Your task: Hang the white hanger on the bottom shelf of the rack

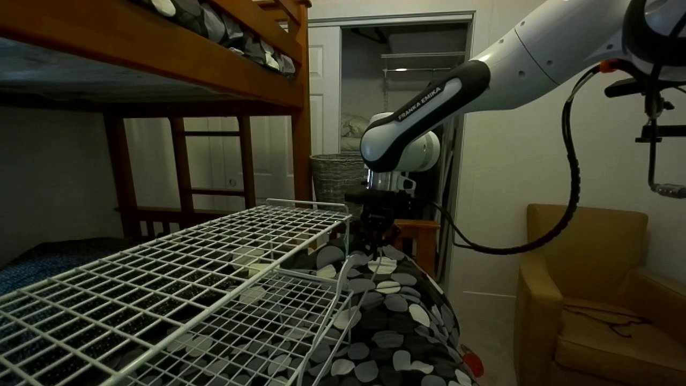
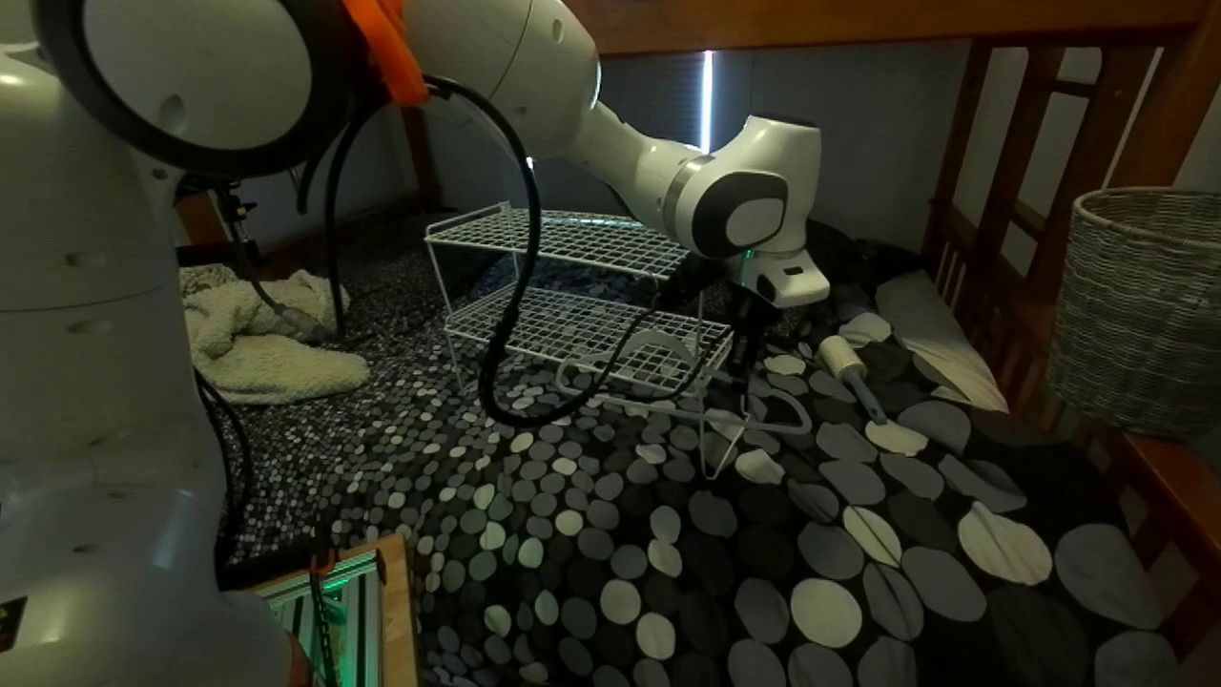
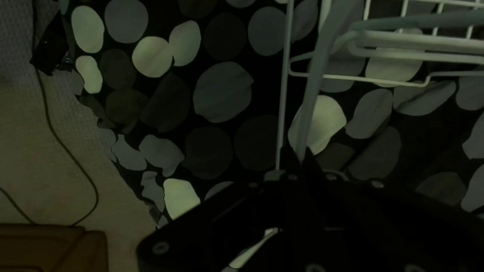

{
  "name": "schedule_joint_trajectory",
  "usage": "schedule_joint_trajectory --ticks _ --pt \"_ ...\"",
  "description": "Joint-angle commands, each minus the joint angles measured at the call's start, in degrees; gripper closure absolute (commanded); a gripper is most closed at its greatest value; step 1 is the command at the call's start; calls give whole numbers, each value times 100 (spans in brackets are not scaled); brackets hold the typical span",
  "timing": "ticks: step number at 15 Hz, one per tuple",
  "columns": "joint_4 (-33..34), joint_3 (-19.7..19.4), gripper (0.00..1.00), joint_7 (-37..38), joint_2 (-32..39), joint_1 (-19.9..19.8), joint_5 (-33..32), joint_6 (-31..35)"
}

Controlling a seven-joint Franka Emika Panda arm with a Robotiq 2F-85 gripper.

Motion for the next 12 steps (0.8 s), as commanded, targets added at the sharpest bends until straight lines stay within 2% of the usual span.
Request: schedule_joint_trajectory --ticks 1,12 --pt "45 -97 99 -15 -27 46 294 -204" --pt "113 -236 99 -75 -222 -33 580 -482"
